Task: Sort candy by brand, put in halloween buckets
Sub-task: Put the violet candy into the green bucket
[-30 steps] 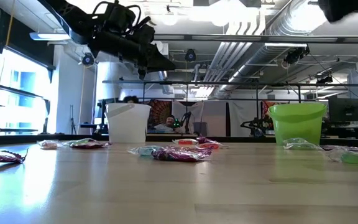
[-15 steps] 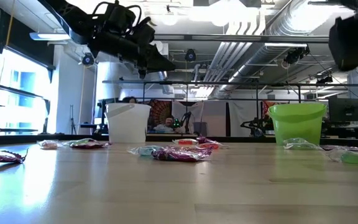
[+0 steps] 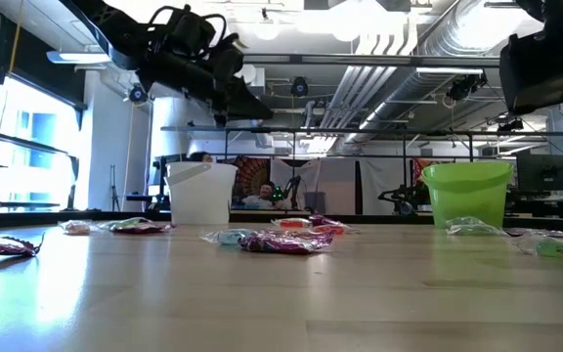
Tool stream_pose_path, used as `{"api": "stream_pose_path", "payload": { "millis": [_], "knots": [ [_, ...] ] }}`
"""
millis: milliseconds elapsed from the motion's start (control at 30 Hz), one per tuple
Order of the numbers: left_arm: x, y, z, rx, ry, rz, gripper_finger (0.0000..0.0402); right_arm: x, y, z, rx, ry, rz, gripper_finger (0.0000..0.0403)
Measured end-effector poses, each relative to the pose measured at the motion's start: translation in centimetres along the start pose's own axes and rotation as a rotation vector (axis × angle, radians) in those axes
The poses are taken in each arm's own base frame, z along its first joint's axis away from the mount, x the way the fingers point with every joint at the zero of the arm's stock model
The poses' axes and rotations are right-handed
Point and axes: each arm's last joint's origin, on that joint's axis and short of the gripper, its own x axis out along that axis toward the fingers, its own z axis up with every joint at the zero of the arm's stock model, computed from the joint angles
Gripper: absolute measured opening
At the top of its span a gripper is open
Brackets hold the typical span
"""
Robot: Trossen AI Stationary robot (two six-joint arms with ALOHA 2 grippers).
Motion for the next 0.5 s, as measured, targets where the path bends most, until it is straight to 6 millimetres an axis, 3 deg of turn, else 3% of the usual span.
{"api": "stream_pose_path", "payload": {
  "millis": [500],
  "knots": [
    [0.0, 0.0, 0.1, 0.013, -0.007, 0.0, 0.0003, -1.2, 1.8, 0.6, 0.059, 0.021, 0.093, 0.0073]
  ]
}}
